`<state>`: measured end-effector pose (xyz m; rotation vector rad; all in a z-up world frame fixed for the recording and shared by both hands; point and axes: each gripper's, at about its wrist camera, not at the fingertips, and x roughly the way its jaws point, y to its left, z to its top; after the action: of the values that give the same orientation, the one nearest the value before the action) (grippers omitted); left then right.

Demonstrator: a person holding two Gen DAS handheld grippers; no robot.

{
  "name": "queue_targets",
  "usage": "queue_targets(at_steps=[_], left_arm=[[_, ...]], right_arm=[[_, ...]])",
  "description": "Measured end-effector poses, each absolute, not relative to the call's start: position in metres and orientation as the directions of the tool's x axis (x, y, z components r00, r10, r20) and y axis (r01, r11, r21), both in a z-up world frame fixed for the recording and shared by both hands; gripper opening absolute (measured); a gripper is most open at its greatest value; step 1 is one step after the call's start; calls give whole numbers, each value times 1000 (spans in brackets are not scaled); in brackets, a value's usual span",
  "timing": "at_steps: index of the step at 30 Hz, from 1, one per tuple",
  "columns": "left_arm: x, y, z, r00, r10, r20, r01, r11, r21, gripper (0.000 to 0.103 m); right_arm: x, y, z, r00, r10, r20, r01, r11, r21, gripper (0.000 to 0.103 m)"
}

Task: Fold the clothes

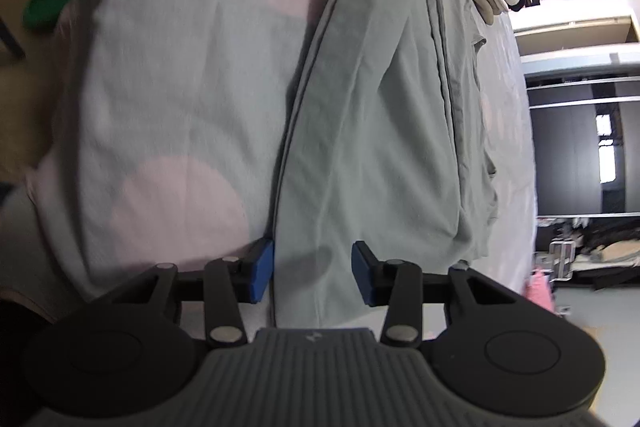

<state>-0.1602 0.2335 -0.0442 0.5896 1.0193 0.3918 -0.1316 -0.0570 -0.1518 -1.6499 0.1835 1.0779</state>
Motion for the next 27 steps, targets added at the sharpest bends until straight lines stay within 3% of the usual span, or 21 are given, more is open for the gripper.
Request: queue_targets(at_steps=[1, 4, 17, 27], left_arm=[[-161, 234, -43, 479, 563, -674, -39, 780, 624, 2], [-162, 234, -40, 486, 564, -668, -54, 782, 621, 2], [-156, 248, 19, 574, 560, -598, -205, 805, 557, 2], [-101, 286, 55, 605, 562, -564, -257, 809, 529, 2]], right_arm=[[-133, -59, -153, 583, 389, -713, -596, -391, -701, 12], [-133, -65, -149, 613, 400, -681, -568, -377, -732, 7], [-93, -55, -54, 797, 486, -359, -478, 146, -866, 7], [-35, -15, -3, 818, 498, -289, -450, 238, -861, 7]])
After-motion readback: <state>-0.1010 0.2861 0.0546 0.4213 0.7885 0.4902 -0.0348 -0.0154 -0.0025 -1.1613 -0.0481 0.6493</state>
